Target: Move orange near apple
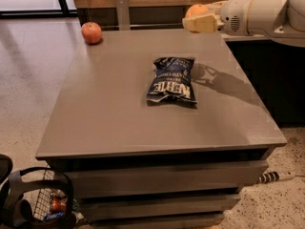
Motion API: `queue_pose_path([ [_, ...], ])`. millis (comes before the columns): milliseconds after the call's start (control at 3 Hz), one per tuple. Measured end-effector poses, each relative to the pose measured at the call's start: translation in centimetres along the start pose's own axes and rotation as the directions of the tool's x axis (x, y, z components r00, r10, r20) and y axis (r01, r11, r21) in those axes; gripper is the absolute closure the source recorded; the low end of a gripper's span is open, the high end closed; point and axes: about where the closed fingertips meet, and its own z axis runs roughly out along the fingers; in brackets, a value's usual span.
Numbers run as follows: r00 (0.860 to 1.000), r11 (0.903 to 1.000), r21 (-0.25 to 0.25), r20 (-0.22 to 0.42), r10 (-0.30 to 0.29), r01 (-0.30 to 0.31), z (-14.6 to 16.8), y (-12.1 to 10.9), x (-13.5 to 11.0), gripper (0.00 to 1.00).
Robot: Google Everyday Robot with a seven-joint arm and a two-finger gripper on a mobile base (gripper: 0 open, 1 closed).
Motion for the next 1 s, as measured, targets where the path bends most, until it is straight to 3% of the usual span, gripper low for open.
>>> queue_pose_path([
  [333,0.997,0.9960,-0.089,-0.081,-0.017,0.010,6.6,-1.3,1.7,1.00],
  [667,0.991,0.9905,-0.130,-0.121,-0.060,0.044,11.9,-2.0,1.8,1.00],
  [1000,0.992,0.9851,-0.166,-0.107,-0.066,0.047,16.0,-1.8,1.9,1.00],
])
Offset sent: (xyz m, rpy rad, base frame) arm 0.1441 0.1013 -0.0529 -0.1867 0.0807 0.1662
